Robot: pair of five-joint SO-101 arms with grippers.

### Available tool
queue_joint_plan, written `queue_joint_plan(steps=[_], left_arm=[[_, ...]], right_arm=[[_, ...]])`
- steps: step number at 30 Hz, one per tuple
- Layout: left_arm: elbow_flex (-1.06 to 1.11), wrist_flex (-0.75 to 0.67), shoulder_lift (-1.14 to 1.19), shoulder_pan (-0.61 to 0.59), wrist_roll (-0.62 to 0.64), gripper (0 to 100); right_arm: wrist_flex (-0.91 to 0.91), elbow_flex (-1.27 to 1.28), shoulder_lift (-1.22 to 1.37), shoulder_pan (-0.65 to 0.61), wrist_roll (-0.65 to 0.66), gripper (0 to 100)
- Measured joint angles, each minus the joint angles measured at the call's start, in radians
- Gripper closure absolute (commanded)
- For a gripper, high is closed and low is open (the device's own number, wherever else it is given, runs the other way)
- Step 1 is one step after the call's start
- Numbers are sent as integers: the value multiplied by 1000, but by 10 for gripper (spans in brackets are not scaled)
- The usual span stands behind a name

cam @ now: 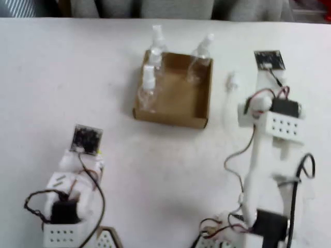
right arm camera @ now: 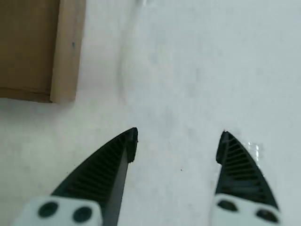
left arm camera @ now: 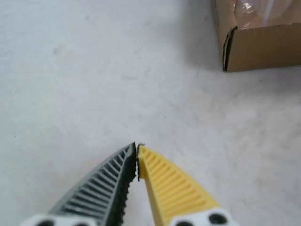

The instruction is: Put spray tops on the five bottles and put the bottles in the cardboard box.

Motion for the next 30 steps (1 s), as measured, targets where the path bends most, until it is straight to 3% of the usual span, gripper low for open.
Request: queue_joint_plan(steps=[14,30], left_arm=[[0,0,0,0,0,973],[0,0,0,0,0,973]], right_arm=[[-120,-534,651,-91,-178,768],[-123,-1160,1217,-97,-192,769]])
